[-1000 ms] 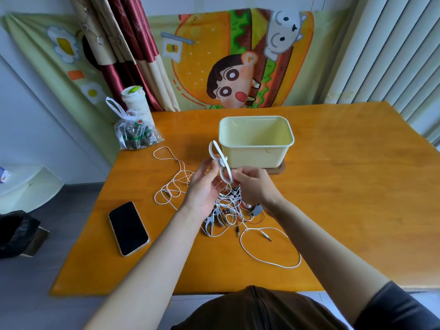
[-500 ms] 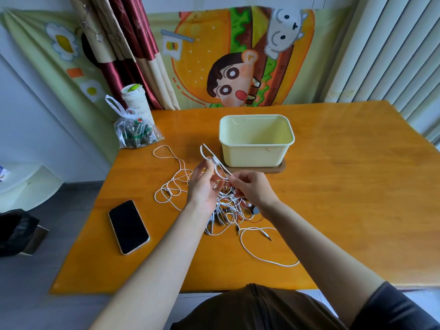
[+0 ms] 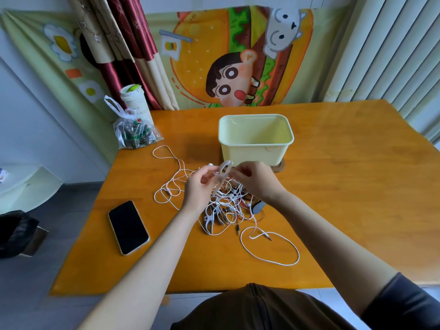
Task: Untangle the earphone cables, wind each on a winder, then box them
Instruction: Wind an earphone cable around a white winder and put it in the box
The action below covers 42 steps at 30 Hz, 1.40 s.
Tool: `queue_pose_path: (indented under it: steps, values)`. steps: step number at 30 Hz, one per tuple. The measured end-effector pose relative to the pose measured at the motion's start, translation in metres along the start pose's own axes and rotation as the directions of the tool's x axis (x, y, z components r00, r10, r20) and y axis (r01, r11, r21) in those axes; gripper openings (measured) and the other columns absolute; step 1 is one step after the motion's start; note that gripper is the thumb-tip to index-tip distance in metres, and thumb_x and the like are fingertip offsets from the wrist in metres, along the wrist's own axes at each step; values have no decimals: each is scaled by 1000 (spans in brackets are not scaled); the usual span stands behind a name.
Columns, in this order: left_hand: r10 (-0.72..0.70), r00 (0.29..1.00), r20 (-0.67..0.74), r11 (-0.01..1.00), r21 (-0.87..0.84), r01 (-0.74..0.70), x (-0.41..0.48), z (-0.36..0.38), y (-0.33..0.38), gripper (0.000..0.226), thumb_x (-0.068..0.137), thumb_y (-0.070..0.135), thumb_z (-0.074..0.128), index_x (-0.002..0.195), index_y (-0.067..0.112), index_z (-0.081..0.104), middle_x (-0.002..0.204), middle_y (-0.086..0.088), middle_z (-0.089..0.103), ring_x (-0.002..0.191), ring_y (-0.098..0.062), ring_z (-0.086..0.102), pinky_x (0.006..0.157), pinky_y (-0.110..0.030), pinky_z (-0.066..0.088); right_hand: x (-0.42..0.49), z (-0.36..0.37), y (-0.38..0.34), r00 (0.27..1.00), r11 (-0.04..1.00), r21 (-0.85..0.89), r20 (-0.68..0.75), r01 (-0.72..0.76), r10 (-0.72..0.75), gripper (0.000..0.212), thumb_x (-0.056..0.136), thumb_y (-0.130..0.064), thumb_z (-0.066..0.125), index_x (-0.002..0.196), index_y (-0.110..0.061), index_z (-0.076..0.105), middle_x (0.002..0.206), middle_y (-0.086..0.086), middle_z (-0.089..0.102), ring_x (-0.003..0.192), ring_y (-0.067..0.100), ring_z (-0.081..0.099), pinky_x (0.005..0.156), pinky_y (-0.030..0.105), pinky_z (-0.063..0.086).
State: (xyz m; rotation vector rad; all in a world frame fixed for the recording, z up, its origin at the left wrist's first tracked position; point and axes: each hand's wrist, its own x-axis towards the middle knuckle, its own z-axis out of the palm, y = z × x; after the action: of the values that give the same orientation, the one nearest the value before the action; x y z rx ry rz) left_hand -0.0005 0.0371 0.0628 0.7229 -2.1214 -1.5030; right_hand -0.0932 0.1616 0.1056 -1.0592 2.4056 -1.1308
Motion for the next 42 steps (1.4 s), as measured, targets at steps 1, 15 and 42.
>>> queue_pose_path:
  steps: [1, 15, 42]
  values:
    - [12, 999, 41, 1000, 12, -13, -1, 0, 1, 13, 90, 13, 62, 101, 19, 65, 93, -2, 67, 88, -15, 61, 71, -15, 49, 2, -4, 2, 1000, 1000, -22, -16, 11, -11, 23, 91, -24, 60, 82, -5, 69, 66, 4, 59, 52, 8, 41, 47, 14, 29]
    - [-27, 965, 262, 998, -51, 42, -2, -5, 14, 16, 93, 15, 58, 102, 28, 62, 100, -12, 67, 96, -27, 62, 84, -37, 50, 1, -12, 10, 955, 985, -54, -239, 166, -174, 13, 87, -18, 63, 84, -9, 72, 84, -3, 57, 71, 10, 54, 66, 19, 44]
    - [-351, 917, 188, 511, -782, 356, 4, 1, 34, 9, 96, 21, 52, 100, 20, 60, 97, -4, 60, 83, -16, 59, 74, -26, 51, -20, 29, 4, 992, 940, 326, -44, -100, 121, 22, 93, -22, 57, 81, -8, 68, 54, -8, 52, 40, -1, 44, 44, 12, 34]
